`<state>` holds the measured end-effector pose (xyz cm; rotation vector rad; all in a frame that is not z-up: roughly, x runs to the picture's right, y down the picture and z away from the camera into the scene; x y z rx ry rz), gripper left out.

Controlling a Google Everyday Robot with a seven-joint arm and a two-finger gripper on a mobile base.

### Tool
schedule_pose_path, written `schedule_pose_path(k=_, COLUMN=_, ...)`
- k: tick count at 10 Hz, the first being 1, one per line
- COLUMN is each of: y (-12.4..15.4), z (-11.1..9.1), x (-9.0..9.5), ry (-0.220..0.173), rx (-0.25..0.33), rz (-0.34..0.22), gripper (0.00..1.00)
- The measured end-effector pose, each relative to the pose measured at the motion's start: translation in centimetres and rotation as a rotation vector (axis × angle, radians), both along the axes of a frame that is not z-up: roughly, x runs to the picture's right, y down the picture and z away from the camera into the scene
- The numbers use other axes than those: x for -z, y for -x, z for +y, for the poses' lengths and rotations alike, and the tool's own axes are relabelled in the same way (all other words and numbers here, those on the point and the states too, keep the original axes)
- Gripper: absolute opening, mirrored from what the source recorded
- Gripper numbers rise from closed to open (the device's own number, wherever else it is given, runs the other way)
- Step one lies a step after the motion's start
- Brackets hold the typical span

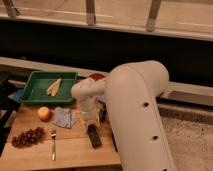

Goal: Place eraser in plastic cup

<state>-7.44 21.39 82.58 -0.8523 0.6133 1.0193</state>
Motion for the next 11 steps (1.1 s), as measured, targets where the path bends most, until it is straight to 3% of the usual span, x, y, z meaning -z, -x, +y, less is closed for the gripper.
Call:
schedule_pose_path(k=4, y=0.6, z=-0.7, x=0.5, ry=-0.025, rx=-0.006, rz=-0.02, gripper=0.01)
schedule_pose_path(k=5, y=0.7, z=-1.1, x=0.8, ry=-0.037, rx=-0.011, rz=-0.03, gripper=0.0)
schedule_pose_path(k=7, y=0.5, z=-3.2, x=2.9, ry=-0.101, rx=-0.043, rz=-0.064, gripper=0.0)
schedule_pose_path(k=11, y=-2.4, z=-9.1, x=7.7, ry=-0.264, rx=-0.154, rz=-0.092, gripper=0.0)
